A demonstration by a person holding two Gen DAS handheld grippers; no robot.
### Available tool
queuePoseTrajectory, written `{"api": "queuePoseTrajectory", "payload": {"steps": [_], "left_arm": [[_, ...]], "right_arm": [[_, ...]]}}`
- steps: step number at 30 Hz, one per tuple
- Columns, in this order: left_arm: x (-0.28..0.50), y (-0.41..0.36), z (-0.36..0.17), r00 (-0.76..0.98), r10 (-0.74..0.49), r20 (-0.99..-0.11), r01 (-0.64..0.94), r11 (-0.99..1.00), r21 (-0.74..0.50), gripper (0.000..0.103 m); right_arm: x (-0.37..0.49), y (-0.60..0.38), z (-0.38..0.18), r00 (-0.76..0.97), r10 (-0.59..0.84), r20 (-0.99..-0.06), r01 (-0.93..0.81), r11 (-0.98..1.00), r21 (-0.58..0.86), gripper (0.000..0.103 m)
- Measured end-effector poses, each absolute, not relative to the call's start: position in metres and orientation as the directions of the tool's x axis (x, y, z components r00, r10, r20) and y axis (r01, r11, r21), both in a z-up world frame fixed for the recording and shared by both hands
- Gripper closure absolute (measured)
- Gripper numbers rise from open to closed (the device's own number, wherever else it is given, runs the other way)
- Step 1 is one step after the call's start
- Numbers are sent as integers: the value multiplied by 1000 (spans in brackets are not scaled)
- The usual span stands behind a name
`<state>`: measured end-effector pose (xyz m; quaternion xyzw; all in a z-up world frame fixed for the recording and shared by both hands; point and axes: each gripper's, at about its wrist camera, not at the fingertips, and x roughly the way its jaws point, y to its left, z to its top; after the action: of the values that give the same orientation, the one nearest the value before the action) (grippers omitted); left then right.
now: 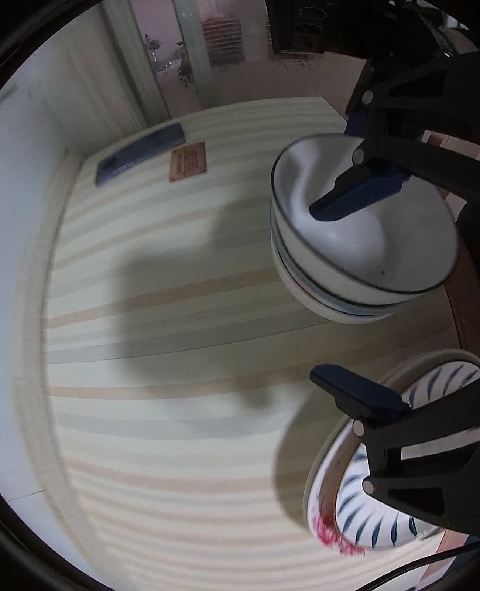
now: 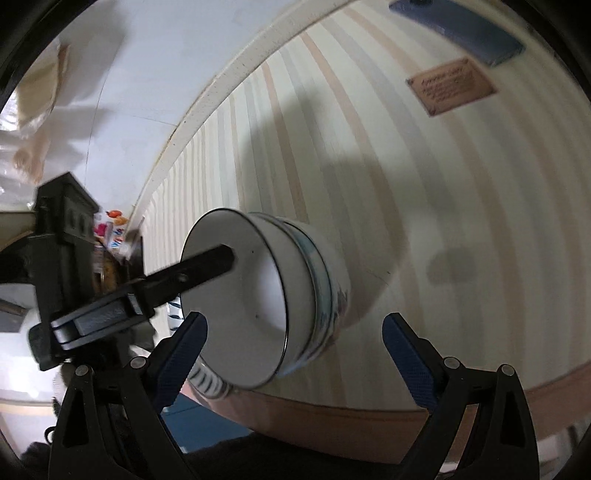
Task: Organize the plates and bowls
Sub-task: 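Lift the bowl stack with both tools and carry it over the plate stack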
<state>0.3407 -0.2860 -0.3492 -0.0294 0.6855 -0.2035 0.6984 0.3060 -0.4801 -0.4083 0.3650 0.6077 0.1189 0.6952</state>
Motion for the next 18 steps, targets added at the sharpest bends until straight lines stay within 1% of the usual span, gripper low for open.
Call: {"api": "queuePoseTrajectory", "payload": {"steps": [3, 4, 5, 6, 7, 8, 10, 18], "left_arm": [[343, -289, -365, -83, -349, -934, 228, 905, -358, 36], [342, -290, -370, -102, -361, -927, 225, 899, -375, 38], [342, -290, -375, -121, -371, -921, 218, 895, -390, 39], [341, -290, -379, -135, -401, -906, 203, 884, -422, 40], [341, -289, -380, -139, -422, -896, 192, 876, -442, 41], [340, -289, -382, -143, -439, -887, 184, 869, -459, 41], [337, -289, -379, -123, -441, -889, 183, 870, -458, 42], [335, -279, -375, -69, -456, -887, 145, 875, -462, 49]], "right_arm": [[312, -476, -430, 206, 637, -743, 305, 679, 667, 8], [313, -475, -436, 202, 649, -733, 312, 667, 677, 11], [315, -474, -443, 195, 664, -722, 323, 651, 687, 18], [315, -472, -451, 188, 672, -717, 339, 640, 689, 20], [316, -470, -459, 183, 684, -706, 345, 627, 698, 28], [320, -470, -461, 183, 692, -698, 345, 620, 705, 38], [320, -467, -467, 189, 694, -694, 355, 611, 708, 43], [320, -460, -465, 204, 676, -708, 341, 629, 699, 43]]}}
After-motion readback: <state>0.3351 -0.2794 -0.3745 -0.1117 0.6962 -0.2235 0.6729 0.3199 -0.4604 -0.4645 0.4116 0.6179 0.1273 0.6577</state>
